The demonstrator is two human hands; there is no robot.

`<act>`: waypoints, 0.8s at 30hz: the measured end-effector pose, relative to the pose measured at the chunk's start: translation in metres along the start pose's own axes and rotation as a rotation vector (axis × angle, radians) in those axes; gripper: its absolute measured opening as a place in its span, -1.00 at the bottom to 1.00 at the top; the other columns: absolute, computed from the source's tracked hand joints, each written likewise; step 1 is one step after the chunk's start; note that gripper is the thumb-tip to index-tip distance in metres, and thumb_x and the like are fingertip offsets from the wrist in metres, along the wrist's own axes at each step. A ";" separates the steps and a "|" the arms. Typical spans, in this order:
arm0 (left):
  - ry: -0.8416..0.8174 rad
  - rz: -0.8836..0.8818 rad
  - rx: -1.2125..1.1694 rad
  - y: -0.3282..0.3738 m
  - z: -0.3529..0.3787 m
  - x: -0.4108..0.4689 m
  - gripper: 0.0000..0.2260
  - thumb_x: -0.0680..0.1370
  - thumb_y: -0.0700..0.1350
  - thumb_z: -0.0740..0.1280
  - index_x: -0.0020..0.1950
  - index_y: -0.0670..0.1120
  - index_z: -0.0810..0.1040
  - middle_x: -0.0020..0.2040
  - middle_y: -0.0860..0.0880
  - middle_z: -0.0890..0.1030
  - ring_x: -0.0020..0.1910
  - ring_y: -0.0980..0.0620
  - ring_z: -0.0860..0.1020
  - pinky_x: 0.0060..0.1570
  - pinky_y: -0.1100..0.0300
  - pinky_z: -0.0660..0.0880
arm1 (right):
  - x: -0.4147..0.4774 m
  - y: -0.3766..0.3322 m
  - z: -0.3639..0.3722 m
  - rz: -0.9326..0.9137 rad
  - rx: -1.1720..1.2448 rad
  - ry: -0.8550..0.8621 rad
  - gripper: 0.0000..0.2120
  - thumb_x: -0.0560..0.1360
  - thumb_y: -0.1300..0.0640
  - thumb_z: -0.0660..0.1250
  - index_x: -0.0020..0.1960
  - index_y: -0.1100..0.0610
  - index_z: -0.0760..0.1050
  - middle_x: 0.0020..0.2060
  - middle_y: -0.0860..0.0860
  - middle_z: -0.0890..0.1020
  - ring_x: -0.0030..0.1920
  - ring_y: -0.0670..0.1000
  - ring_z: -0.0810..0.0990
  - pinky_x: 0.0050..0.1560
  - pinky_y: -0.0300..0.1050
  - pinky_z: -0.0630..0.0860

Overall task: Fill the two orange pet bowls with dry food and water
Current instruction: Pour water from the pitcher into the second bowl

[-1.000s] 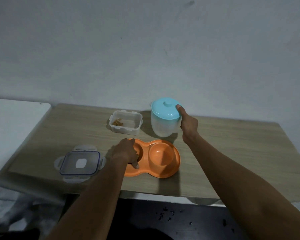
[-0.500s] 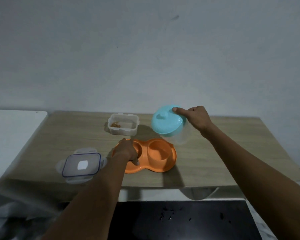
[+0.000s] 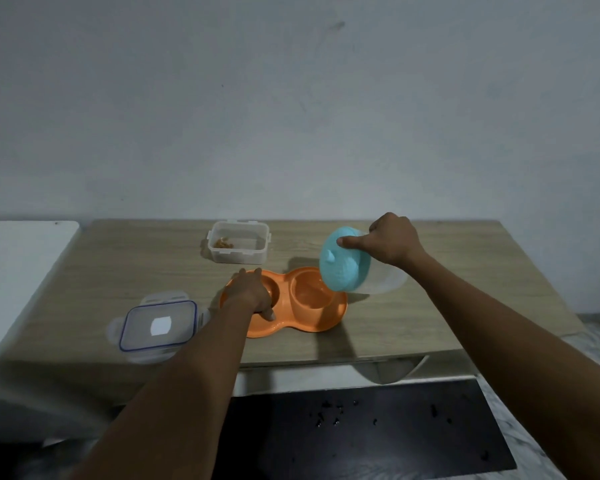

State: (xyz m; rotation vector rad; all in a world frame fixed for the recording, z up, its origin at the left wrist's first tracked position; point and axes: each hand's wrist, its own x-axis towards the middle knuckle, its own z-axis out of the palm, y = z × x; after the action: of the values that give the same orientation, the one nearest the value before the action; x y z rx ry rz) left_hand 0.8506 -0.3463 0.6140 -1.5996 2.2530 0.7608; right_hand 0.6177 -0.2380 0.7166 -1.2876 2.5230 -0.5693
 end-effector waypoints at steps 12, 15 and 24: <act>-0.002 0.001 0.009 0.001 -0.001 -0.001 0.10 0.29 -0.06 0.62 0.61 -0.02 -0.05 0.61 -0.14 -0.08 0.57 -0.17 0.03 0.46 -0.08 0.21 | 0.000 -0.014 0.000 -0.093 -0.130 -0.006 -0.37 0.31 -0.40 0.49 -0.44 0.12 0.36 -0.51 -0.03 0.43 -0.41 -0.05 0.40 -0.38 -0.13 0.29; 0.002 -0.001 0.002 0.000 -0.001 -0.002 0.10 0.29 -0.06 0.63 0.61 -0.03 -0.04 0.61 -0.14 -0.06 0.57 -0.17 0.04 0.45 -0.09 0.23 | 0.001 -0.017 -0.002 -0.107 -0.160 -0.006 -0.36 0.31 -0.41 0.48 -0.44 0.12 0.35 -0.51 -0.03 0.43 -0.40 -0.04 0.40 -0.39 -0.12 0.27; 0.010 0.003 0.012 0.001 -0.001 -0.002 0.09 0.29 -0.05 0.62 0.61 -0.02 -0.04 0.61 -0.15 -0.05 0.57 -0.17 0.02 0.45 -0.11 0.21 | 0.001 -0.022 -0.007 -0.144 -0.195 -0.013 -0.35 0.31 -0.40 0.49 -0.45 0.12 0.32 -0.52 -0.02 0.40 -0.43 -0.03 0.37 -0.39 -0.11 0.26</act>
State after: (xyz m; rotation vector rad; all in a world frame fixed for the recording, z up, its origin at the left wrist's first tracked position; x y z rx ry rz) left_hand 0.8504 -0.3449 0.6158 -1.5983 2.2634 0.7400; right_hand 0.6306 -0.2491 0.7326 -1.5445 2.5411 -0.3486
